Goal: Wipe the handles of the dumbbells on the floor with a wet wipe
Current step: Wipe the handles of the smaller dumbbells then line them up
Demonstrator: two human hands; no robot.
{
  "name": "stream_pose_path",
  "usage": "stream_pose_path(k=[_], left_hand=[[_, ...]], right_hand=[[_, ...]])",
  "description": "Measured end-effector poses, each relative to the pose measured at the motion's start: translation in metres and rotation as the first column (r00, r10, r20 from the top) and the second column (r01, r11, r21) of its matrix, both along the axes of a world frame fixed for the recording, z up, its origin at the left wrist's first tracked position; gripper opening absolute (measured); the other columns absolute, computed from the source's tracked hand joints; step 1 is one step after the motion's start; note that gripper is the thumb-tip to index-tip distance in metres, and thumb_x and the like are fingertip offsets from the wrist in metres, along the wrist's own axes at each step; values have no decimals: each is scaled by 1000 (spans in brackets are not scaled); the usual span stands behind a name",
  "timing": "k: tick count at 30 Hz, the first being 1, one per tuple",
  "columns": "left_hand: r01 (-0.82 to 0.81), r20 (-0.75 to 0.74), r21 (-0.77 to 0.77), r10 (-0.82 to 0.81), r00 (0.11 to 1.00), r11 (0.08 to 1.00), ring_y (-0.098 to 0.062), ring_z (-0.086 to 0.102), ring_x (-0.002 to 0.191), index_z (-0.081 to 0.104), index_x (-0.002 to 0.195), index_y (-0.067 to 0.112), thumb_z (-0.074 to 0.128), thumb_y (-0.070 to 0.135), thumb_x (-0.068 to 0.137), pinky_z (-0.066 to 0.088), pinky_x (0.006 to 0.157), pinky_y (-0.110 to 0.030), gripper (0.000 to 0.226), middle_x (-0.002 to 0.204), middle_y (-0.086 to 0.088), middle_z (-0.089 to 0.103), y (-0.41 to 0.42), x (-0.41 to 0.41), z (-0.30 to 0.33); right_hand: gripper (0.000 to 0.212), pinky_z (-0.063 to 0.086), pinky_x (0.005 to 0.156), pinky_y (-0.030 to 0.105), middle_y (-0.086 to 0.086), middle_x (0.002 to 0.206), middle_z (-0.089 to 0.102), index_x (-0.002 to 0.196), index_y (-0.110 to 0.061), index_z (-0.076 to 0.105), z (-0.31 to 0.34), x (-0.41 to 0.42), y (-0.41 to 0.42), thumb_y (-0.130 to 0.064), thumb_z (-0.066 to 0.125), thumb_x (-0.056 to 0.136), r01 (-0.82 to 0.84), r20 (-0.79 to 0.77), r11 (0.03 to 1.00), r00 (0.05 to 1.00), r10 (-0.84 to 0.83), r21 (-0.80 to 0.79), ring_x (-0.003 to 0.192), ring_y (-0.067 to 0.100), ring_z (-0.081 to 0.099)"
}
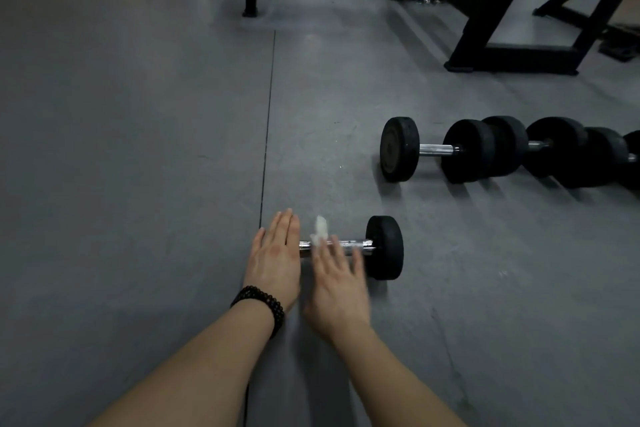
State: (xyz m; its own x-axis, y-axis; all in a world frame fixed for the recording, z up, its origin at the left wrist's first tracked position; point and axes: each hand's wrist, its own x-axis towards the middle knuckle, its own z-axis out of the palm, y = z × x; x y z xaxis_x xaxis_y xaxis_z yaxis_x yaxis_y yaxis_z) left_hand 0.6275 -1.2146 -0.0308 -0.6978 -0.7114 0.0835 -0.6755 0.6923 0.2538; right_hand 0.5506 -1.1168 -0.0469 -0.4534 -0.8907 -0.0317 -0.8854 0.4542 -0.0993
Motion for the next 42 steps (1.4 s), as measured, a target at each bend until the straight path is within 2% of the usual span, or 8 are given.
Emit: stream_pose_path(k=[3, 8, 14, 19, 24, 29, 34, 42], left_hand=[[18, 1, 2, -18, 1000, 1000, -17, -5, 152, -1, 157, 11, 53, 3, 87, 5, 123, -37, 89, 165, -2, -5, -1, 3, -2], [-12, -48, 43, 14, 999, 999, -16, -3, 152, 3, 157, 12, 41, 13, 100, 4, 123, -35, 68, 166, -2, -2, 0, -2, 4], [11, -12, 12, -11, 1000, 1000, -17, -1, 152, 2, 157, 12, 58, 2, 86, 9, 123, -35, 91, 165, -2, -1, -1, 3, 0], [-8, -16, 33, 8, 1000, 999, -17, -4, 152, 1, 156, 11, 52, 6, 90, 6, 123, -34, 84, 165, -3, -3, 0, -2, 2], [17, 10, 13, -17, 1000, 1000, -18, -1, 152, 0, 156, 12, 61, 3, 83, 9, 123, -33, 96, 165, -3, -2, 1, 2, 0], [3, -16, 33, -3, 1000, 999, -19, -2, 152, 1, 156, 11, 57, 5, 86, 9, 123, -34, 90, 165, -4, -2, 3, 0, 3], [64, 35, -1, -64, 997, 998, -19, -3, 152, 1, 156, 11, 60, 8, 86, 9, 123, -34, 92, 165, -4, -5, -5, 5, 8], [149, -46, -98, -154, 987, 984, -23, 50, 129, 56, 131, 8, 95, 14, 47, 42, 104, -39, 93, 136, -7, 56, -7, 25, -2]], right_hand=[[88, -20, 113, 52, 7, 165, 1, 157, -10, -4, 6, -22, 16, -32, 48, 89, 191, -87, 980, 979, -186, 49, 149, 22, -18], [85, -19, 114, 46, 1, 166, -2, 157, -17, -4, 7, 8, -14, -32, 47, 91, -49, 200, 999, 979, 50, -9, 149, 16, -16], [75, -19, 115, 55, 0, 166, 0, 157, -15, -1, 14, -34, 16, -23, 37, 93, 231, -135, 970, 966, -219, 76, 148, 20, -21], [81, -21, 114, 50, 5, 166, -2, 157, -10, 1, 14, 2, -10, -36, 42, 92, 31, 24, 996, 999, -33, 82, 149, 17, -18], [72, -18, 116, 52, 5, 165, -6, 155, -7, -9, 21, -35, 24, -24, 29, 96, 205, -180, 963, 968, -174, 173, 148, 20, -22], [87, -16, 118, 47, 7, 165, -10, 156, -9, -7, 17, -3, 8, -36, 45, 92, 101, 41, 990, 994, -106, 98, 149, 18, -18], [86, -16, 119, 39, 8, 165, -9, 149, -7, -22, 10, -23, 24, -29, 40, 92, 193, -25, 976, 981, -191, 102, 151, 18, -10], [88, -10, 121, 43, 10, 162, -20, 154, -23, -18, 10, -19, 8, -25, 46, 93, 208, 95, 973, 971, -217, 96, 149, 25, -20]])
